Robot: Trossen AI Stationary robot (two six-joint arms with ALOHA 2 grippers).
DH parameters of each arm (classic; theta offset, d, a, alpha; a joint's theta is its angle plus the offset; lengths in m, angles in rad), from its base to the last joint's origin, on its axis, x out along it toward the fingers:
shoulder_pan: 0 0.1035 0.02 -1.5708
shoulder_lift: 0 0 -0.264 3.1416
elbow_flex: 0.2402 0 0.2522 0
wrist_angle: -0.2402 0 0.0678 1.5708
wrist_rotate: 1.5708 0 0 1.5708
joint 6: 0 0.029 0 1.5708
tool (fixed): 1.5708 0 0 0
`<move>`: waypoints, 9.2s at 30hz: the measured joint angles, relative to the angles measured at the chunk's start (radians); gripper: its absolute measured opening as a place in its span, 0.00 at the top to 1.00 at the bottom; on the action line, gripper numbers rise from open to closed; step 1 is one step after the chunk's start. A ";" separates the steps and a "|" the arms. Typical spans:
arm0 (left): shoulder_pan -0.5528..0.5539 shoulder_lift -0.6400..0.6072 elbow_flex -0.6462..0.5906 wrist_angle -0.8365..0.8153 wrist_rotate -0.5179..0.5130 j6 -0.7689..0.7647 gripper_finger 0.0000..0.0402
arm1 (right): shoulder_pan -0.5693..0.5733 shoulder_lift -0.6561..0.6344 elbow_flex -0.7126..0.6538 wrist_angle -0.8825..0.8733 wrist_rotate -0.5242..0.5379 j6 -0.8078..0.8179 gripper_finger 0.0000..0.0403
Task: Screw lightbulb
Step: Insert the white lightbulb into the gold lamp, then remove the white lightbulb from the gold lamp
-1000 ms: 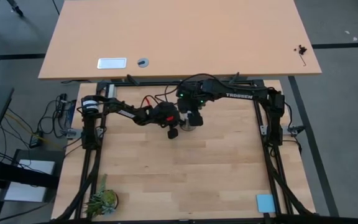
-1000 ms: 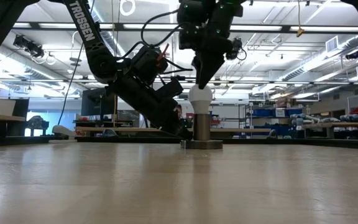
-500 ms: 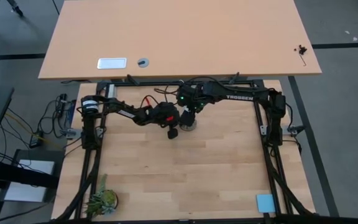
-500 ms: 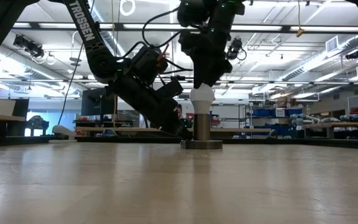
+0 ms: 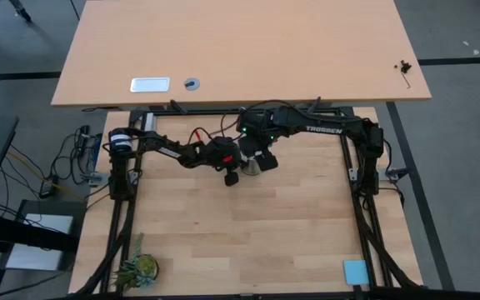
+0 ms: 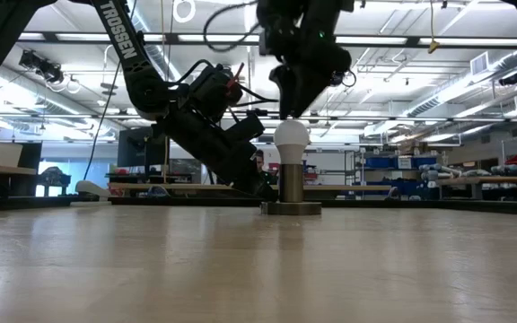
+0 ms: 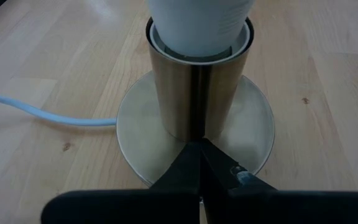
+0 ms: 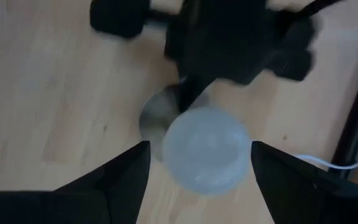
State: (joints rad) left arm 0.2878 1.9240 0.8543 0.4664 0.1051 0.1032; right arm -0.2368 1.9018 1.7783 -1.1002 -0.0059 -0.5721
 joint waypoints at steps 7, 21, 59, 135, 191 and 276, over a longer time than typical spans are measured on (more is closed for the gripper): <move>0.000 0.000 0.000 0.001 0.000 0.000 1.00 | -0.008 -0.005 -0.088 0.076 0.008 -0.100 0.32; 0.000 0.000 0.000 0.002 0.000 0.000 1.00 | -0.006 -0.012 -0.155 0.120 0.041 0.619 0.43; 0.000 0.001 0.000 0.003 -0.002 0.016 1.00 | -0.006 -0.006 -0.086 0.078 0.062 0.011 0.42; -0.012 -0.011 0.000 -0.009 -0.078 -0.027 1.00 | 0.166 -0.048 -0.070 0.053 0.193 0.441 0.99; -0.013 -0.088 -0.004 -0.156 -0.049 0.029 1.00 | 0.116 -0.497 -1.251 1.430 0.145 0.702 0.93; 0.013 -0.043 -0.194 0.377 0.027 -0.027 1.00 | 0.092 -0.196 -0.428 0.571 0.377 0.939 0.28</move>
State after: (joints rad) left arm 0.3012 1.8813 0.6600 0.8438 0.1316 0.0764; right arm -0.1448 1.7062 1.3502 -0.5292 0.3706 0.3671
